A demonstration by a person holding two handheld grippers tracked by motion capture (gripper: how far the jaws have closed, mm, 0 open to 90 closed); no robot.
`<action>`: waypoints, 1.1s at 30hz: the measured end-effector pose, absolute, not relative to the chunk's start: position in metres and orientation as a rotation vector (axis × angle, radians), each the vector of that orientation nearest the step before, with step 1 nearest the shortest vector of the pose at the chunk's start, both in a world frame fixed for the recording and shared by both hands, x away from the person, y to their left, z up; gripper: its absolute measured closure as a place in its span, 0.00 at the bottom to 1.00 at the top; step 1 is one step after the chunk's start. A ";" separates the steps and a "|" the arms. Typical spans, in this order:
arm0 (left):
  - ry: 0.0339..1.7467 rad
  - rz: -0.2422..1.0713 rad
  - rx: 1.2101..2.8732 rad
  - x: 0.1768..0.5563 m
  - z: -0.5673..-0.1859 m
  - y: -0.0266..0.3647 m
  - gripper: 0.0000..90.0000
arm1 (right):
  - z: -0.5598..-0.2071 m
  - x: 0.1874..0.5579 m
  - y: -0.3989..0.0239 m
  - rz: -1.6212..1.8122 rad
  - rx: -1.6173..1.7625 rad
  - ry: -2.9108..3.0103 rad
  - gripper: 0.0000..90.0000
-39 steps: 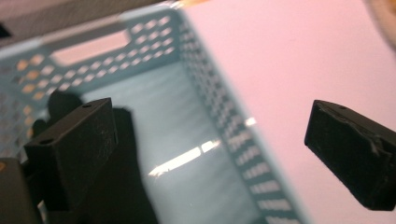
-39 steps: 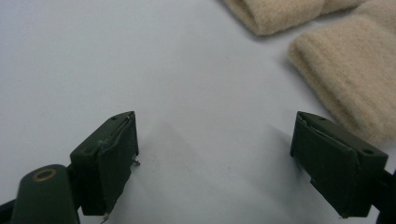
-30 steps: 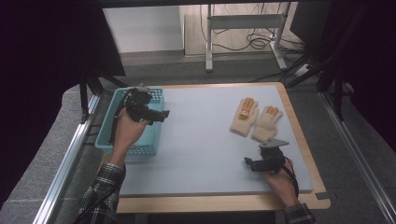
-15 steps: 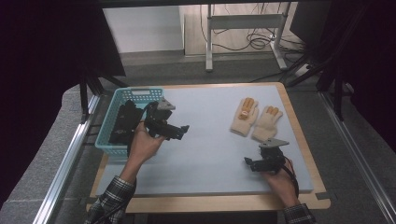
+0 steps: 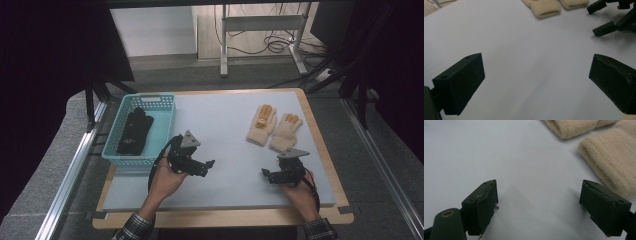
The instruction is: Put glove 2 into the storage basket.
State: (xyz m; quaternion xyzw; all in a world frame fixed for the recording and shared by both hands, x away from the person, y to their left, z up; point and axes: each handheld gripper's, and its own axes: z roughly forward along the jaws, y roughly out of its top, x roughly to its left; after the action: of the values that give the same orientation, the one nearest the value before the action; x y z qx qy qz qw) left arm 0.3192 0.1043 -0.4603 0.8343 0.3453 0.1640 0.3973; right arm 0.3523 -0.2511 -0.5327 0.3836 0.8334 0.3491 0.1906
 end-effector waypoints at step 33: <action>1.052 0.376 2.164 0.296 -0.549 0.119 0.00 | -0.532 0.352 -0.252 0.989 1.094 2.336 0.21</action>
State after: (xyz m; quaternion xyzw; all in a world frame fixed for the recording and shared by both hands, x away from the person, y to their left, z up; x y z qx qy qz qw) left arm 0.2962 0.1189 -0.5490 0.8338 0.4054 0.1450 0.3455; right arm 0.3523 -0.2523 -0.5316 0.3890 0.8304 0.3515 0.1885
